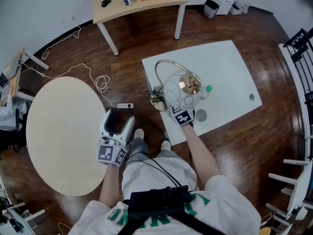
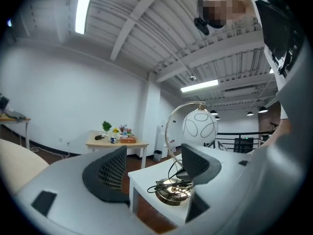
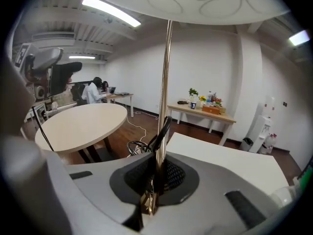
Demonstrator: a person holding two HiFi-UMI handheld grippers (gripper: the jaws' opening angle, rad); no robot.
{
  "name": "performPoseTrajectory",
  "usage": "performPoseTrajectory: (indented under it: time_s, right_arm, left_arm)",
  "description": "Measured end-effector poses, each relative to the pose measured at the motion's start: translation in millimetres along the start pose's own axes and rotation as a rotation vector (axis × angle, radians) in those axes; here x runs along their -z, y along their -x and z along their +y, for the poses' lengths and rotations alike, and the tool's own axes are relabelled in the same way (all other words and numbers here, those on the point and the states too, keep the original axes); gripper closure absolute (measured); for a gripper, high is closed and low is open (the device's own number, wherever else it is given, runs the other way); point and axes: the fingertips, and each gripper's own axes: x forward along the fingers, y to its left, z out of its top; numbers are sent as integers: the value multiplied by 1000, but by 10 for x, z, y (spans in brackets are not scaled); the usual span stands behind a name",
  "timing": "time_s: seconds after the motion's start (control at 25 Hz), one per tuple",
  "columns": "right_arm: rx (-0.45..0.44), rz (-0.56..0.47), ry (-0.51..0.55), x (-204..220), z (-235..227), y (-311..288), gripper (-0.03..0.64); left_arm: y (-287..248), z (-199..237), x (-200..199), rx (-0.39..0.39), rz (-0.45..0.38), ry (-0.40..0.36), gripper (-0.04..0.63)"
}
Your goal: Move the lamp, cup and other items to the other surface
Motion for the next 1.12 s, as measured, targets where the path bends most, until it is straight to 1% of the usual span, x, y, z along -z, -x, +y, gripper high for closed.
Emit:
performPoseTrajectory:
  time_s: [0.12,0.24,0.4,0.64,0.76,0.88,1.04,1.12]
  right_arm:
    - [-75,-2,81,-74,278,148,594]
    - [-146,-14,156,-177,608,235,594]
    - [-243,-37,231,-293,1209,219,594]
    - [-402,-64,261,-547,2309,-43,594]
    - [-472,-73,277,-710,2902,-220,594]
    - [-544,-81,323,-928,3596,-405,594]
    - [-633,-109,376,-1200,4533,-674,594]
    - [-672,-126,405,-1310,5020,-805,594]
  left_arm:
    - [291,-5,35,-100,-2,20,256]
    - [584,12,63,-183,-11,33,256]
    - [1065,159,158,-293,-34,53,256]
    - [1902,666,253,-436,-54,63,256]
    - [2360,916,208,-496,-57,55,256]
    - [2891,1194,104,-571,-66,55,256]
    - [3641,1656,237,-666,-54,20,256]
    - [3985,1858,248,-709,-62,16,256]
